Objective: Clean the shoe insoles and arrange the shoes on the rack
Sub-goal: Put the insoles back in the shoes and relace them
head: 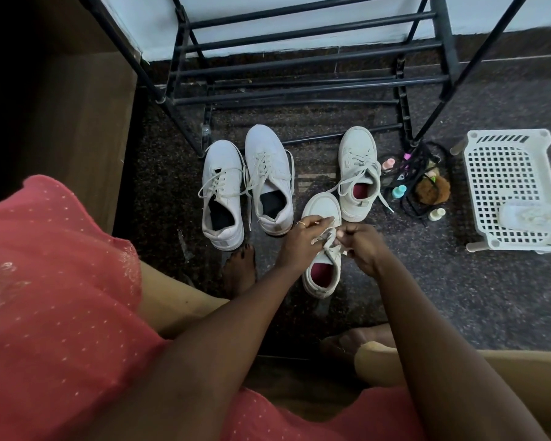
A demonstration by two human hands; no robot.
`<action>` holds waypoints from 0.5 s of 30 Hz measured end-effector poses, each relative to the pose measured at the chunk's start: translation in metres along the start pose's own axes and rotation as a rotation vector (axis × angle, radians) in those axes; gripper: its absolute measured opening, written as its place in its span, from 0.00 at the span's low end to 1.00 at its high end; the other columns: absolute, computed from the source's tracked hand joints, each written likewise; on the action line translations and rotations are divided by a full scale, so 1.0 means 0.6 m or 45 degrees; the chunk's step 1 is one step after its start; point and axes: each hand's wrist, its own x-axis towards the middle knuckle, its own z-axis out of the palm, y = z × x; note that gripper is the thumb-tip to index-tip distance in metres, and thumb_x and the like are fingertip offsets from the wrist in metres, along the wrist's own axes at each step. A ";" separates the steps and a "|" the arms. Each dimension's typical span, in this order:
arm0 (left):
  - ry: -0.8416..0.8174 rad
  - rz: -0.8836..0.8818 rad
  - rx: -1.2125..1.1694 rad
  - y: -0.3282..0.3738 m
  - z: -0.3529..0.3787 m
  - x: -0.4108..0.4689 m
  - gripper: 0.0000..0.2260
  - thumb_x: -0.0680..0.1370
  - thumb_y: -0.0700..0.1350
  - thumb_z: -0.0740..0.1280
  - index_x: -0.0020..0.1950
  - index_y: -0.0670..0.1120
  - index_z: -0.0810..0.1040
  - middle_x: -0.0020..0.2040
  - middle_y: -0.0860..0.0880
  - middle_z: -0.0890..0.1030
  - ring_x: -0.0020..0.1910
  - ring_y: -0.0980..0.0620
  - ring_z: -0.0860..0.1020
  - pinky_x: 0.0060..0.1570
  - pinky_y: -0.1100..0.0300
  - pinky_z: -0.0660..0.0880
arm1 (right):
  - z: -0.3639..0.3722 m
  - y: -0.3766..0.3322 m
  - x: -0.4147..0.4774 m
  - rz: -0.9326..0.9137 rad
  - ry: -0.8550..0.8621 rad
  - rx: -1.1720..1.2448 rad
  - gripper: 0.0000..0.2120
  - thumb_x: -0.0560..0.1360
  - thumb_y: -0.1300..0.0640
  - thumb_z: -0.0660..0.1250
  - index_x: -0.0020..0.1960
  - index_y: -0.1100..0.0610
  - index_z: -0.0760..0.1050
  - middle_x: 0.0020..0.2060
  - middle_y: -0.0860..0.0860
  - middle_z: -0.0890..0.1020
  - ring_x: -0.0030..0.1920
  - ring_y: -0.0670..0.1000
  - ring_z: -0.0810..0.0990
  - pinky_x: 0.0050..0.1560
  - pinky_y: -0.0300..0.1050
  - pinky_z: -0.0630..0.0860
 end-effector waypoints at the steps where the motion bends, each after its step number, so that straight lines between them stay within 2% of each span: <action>1: -0.004 0.054 0.020 -0.005 0.001 -0.001 0.21 0.72 0.34 0.69 0.65 0.44 0.76 0.63 0.43 0.75 0.59 0.43 0.75 0.58 0.56 0.72 | 0.000 -0.001 -0.002 0.013 0.010 0.049 0.13 0.76 0.71 0.60 0.36 0.62 0.75 0.24 0.49 0.80 0.29 0.45 0.76 0.33 0.36 0.70; 4: 0.098 0.126 0.101 -0.022 0.008 0.001 0.15 0.71 0.45 0.71 0.57 0.50 0.82 0.62 0.51 0.75 0.60 0.43 0.72 0.59 0.51 0.69 | -0.002 -0.002 -0.004 0.046 0.035 0.064 0.11 0.74 0.71 0.63 0.37 0.61 0.77 0.23 0.49 0.80 0.25 0.44 0.76 0.25 0.33 0.70; 6: 0.182 -0.033 -0.214 -0.020 0.012 0.005 0.10 0.73 0.42 0.70 0.53 0.43 0.84 0.58 0.56 0.73 0.56 0.50 0.73 0.58 0.57 0.69 | -0.004 -0.004 -0.004 0.059 0.073 0.073 0.10 0.73 0.71 0.65 0.37 0.61 0.78 0.23 0.49 0.81 0.22 0.43 0.75 0.22 0.33 0.70; 8: 0.194 -0.327 -0.672 0.003 0.004 0.002 0.07 0.76 0.37 0.66 0.50 0.36 0.82 0.52 0.53 0.74 0.48 0.60 0.76 0.50 0.66 0.72 | -0.008 -0.005 -0.002 0.089 0.130 0.069 0.10 0.73 0.72 0.66 0.36 0.62 0.78 0.22 0.49 0.80 0.20 0.43 0.73 0.22 0.34 0.72; 9: 0.185 -0.421 -0.766 0.010 -0.001 0.000 0.07 0.78 0.36 0.64 0.47 0.37 0.82 0.48 0.52 0.77 0.43 0.63 0.77 0.45 0.69 0.72 | -0.011 -0.006 -0.001 0.103 0.167 0.023 0.10 0.73 0.72 0.66 0.35 0.62 0.78 0.21 0.49 0.79 0.19 0.43 0.73 0.22 0.33 0.72; 11: 0.169 -0.546 -0.749 0.000 -0.005 -0.008 0.11 0.80 0.39 0.60 0.41 0.43 0.79 0.39 0.55 0.80 0.34 0.64 0.75 0.37 0.67 0.68 | -0.024 -0.009 -0.001 0.118 0.273 -0.230 0.06 0.71 0.72 0.68 0.37 0.64 0.80 0.20 0.48 0.78 0.20 0.43 0.75 0.22 0.33 0.73; 13: 0.145 -0.644 -0.772 -0.021 -0.010 -0.013 0.15 0.82 0.43 0.58 0.37 0.48 0.77 0.39 0.56 0.83 0.34 0.60 0.74 0.33 0.65 0.64 | -0.038 -0.008 -0.002 0.085 0.363 -0.572 0.04 0.70 0.72 0.69 0.41 0.66 0.82 0.24 0.49 0.79 0.24 0.44 0.77 0.26 0.33 0.76; 15: 0.147 -0.752 -0.775 -0.037 -0.013 -0.017 0.15 0.83 0.45 0.56 0.37 0.48 0.71 0.40 0.53 0.84 0.33 0.59 0.77 0.33 0.65 0.66 | -0.048 -0.001 0.002 0.021 0.397 -0.807 0.07 0.71 0.72 0.67 0.41 0.64 0.82 0.29 0.54 0.80 0.26 0.44 0.76 0.27 0.32 0.74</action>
